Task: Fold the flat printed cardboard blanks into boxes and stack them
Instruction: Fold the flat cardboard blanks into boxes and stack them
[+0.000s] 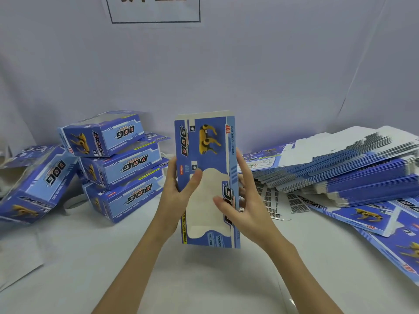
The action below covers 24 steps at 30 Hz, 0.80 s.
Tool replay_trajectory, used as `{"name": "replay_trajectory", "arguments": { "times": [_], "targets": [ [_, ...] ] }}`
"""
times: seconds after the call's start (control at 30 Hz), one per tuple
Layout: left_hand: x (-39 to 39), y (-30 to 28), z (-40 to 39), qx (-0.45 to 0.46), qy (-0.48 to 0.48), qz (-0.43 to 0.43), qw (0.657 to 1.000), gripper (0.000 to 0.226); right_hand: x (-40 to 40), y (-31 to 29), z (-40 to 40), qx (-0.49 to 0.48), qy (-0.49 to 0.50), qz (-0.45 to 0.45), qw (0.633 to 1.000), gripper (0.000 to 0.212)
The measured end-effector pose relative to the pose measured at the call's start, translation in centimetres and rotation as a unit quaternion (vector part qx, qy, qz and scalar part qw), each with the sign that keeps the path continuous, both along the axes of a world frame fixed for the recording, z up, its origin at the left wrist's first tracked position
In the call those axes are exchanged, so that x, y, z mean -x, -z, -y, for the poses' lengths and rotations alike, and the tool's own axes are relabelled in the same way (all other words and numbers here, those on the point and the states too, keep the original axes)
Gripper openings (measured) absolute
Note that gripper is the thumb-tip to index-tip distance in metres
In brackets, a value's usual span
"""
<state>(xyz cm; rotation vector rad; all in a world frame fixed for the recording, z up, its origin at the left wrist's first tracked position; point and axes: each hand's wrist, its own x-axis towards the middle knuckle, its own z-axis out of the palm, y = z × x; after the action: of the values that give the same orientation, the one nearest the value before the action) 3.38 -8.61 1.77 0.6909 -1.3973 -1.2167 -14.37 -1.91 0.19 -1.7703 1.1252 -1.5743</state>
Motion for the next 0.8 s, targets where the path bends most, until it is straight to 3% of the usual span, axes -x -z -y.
{"name": "replay_trajectory", "arguments": {
  "times": [0.23, 0.43, 0.53, 0.67, 0.73, 0.8],
  "targets": [
    [-0.4, 0.4, 0.1, 0.071, 0.023, 0.015, 0.997, 0.053, 0.9, 0.8, 0.4, -0.018, 0.039, -0.024, 0.999, 0.084],
    [0.3, 0.4, 0.2, 0.12, -0.133, 0.063, 0.982, 0.052, -0.7, 1.5, 0.5, 0.005, 0.143, -0.024, 0.989, 0.096],
    [0.5, 0.2, -0.3, 0.133, -0.08, 0.036, 0.987, 0.039, -2.2, 1.4, 0.3, -0.017, 0.122, -0.029, 0.992, 0.119],
    [-0.2, -0.5, -0.2, 0.121, -0.036, 0.021, 0.992, 0.053, -2.3, 0.3, -0.2, -0.083, 0.1, -0.004, 0.992, 0.149],
    [-0.6, -0.3, 0.2, 0.085, -0.008, 0.013, 0.996, 0.073, -1.5, -0.2, -0.4, -0.109, 0.051, 0.029, 0.992, 0.14],
    [-0.6, -0.3, 0.3, 0.045, 0.049, 0.02, 0.998, 0.088, -0.7, -0.3, -0.5, -0.098, -0.018, 0.102, 0.99, 0.103]
  ]
}}
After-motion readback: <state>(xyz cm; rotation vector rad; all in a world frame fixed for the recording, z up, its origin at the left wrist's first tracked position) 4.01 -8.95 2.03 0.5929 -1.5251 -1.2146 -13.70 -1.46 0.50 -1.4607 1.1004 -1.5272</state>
